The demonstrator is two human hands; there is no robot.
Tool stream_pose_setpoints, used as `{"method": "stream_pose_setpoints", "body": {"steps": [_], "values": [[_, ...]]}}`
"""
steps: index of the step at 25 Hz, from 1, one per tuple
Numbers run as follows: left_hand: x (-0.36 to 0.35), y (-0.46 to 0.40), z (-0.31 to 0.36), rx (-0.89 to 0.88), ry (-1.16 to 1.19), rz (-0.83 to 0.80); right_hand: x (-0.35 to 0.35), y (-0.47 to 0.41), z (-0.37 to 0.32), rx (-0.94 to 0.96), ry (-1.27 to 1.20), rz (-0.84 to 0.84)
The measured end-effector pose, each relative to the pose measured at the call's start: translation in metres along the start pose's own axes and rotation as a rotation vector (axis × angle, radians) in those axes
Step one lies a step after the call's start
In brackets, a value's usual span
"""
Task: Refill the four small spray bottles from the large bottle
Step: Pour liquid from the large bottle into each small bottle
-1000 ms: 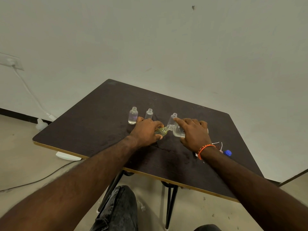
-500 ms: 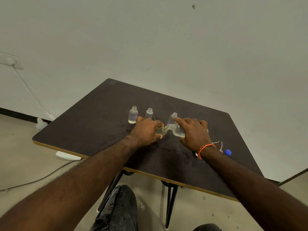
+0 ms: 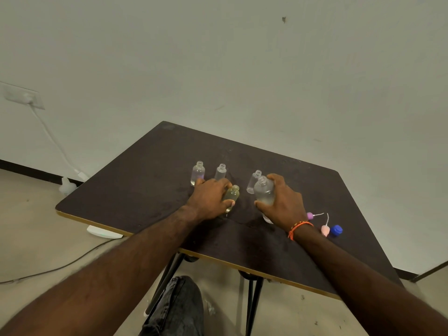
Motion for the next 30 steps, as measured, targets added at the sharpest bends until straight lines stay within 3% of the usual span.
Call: {"method": "stream_pose_setpoints", "body": {"steps": [6, 20, 27, 30], "values": [[0.0, 0.005, -0.009, 0.056, 0.004, 0.015, -0.009, 0.004, 0.005, -0.043, -0.284, 0.064], [0.004, 0.015, -0.013, 0.151, 0.011, 0.08, -0.038, 0.022, 0.02, -0.103, -0.549, 0.05], [0.032, 0.034, -0.063, 0.306, -0.064, 0.154, -0.044, 0.023, 0.021, -0.142, -0.586, 0.021], [0.045, 0.039, -0.096, 0.391, -0.028, 0.203, -0.038, 0.026, 0.017, -0.087, -0.616, 0.111]]}}
Point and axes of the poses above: each hand's wrist, its own y-axis away from the middle knuckle, its own x-axis out of the back of the hand, z = x × y, the point moved 7 cm from there along -y, towards the middle knuckle, and after that the axes turned 12 degrees about -z, right-handed, at the moved point
